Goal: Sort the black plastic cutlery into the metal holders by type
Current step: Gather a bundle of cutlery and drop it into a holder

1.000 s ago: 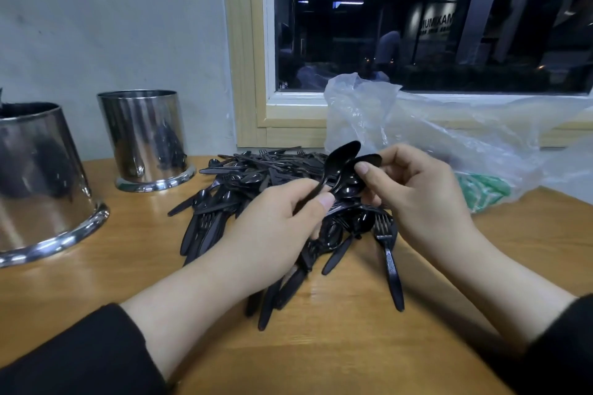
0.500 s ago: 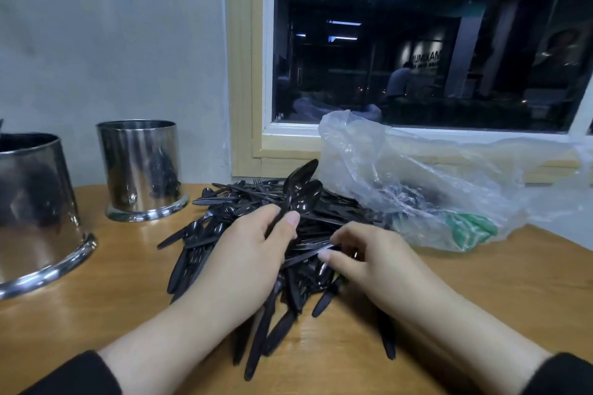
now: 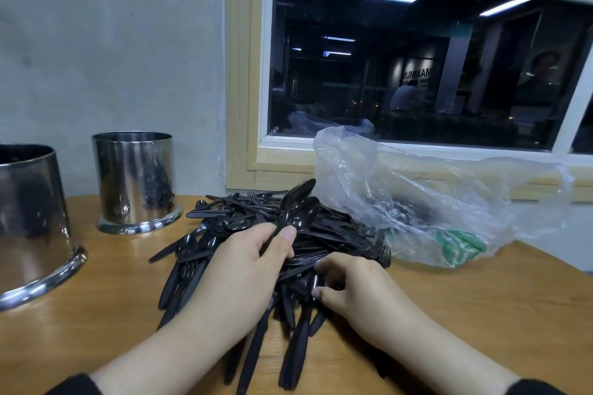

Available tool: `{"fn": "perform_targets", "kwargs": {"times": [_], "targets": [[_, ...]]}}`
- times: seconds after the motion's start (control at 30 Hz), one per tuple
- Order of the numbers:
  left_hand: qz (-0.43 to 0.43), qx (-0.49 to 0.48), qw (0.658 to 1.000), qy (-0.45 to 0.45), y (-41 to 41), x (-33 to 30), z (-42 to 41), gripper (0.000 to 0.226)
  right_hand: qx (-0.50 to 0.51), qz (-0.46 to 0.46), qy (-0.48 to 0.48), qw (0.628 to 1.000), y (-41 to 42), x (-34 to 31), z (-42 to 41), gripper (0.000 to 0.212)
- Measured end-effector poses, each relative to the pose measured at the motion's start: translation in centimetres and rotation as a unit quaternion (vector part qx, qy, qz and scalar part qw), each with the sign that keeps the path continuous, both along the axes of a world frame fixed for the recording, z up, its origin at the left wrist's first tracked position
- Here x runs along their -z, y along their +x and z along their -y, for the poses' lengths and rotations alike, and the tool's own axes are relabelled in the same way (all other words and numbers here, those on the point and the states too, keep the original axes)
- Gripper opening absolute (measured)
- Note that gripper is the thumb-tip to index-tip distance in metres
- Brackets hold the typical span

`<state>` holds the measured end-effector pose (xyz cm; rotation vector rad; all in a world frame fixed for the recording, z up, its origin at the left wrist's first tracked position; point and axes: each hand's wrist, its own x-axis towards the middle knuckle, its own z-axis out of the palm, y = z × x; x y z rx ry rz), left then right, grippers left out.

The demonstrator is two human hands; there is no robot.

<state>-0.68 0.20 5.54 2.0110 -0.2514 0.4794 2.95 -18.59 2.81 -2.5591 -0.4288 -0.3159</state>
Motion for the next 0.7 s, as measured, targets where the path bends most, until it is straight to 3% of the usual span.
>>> {"fn": "perform_targets", "kwargs": {"times": [0.37,0.53,0.7], "targets": [[-0.013,0.008,1.0,-0.003,-0.1,0.0,0.1,0.038,0.048,-0.015,0.083,0.995,0.3,-0.3,0.2,0.015],[0.005,0.0,1.0,0.025,0.4,0.3,-0.1,0.044,0.064,0.039,0.231,0.97,0.5,-1.4,0.8,0.009],[-0.021,0.044,0.999,-0.009,0.6,0.4,-0.1,0.036,0.032,0.082,0.362,0.928,-0.1,-2.9,1.5,0.011]]}}
